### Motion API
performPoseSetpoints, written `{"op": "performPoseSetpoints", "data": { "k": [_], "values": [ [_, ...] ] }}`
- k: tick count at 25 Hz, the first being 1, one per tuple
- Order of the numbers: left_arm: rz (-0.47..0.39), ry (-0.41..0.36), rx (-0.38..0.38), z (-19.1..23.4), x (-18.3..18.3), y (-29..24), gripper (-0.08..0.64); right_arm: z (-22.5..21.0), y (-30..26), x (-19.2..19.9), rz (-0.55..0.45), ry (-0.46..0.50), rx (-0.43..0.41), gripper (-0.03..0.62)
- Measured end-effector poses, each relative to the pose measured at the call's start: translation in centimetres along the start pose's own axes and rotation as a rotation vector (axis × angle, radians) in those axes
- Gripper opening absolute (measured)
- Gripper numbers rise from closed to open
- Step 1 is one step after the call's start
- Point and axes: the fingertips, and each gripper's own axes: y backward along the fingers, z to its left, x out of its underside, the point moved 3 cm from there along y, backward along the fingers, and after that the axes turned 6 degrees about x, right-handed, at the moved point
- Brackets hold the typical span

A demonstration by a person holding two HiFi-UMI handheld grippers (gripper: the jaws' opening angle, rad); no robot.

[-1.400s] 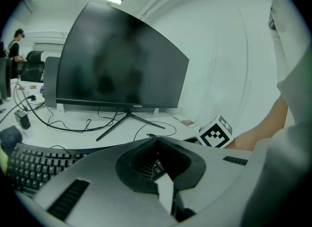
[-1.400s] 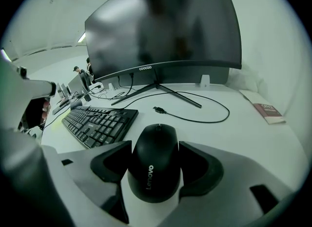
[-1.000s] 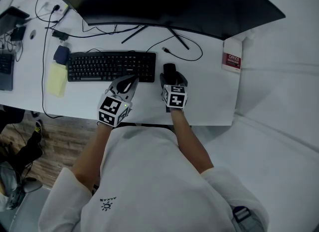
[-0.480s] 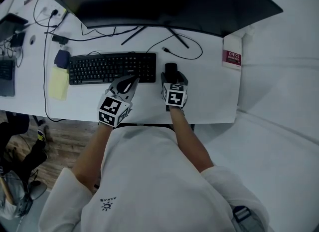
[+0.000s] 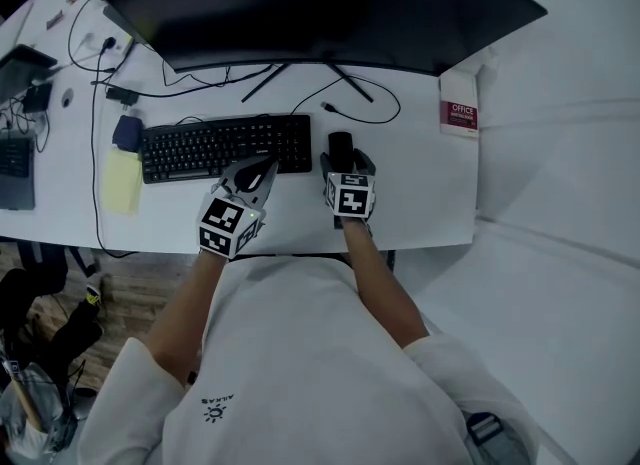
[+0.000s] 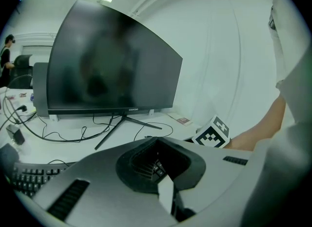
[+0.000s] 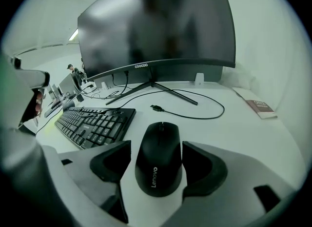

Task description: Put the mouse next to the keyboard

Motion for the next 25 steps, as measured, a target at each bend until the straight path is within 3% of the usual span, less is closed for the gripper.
{"op": "performPoseSetpoints", "data": {
  "k": [14,20,25],
  "values": [
    [-0.041,-0.045,0.017,-0.5,-2.0,0.7,0.008,0.0,5.2,-2.0,-0.131,0.0,-0.075,0.31],
    [-0.073,-0.066,0.02,-0.8,-3.4,1.2,0.008,0.8,7.5,-3.1,-0.188,0.009,-0.135,0.218],
    [-0.11,-0.085,0.018,-1.3,-5.0,2.1,0.008,1.2,10.3,-4.4,-0.236,0.0,-0.196,0.087]
  ]
}}
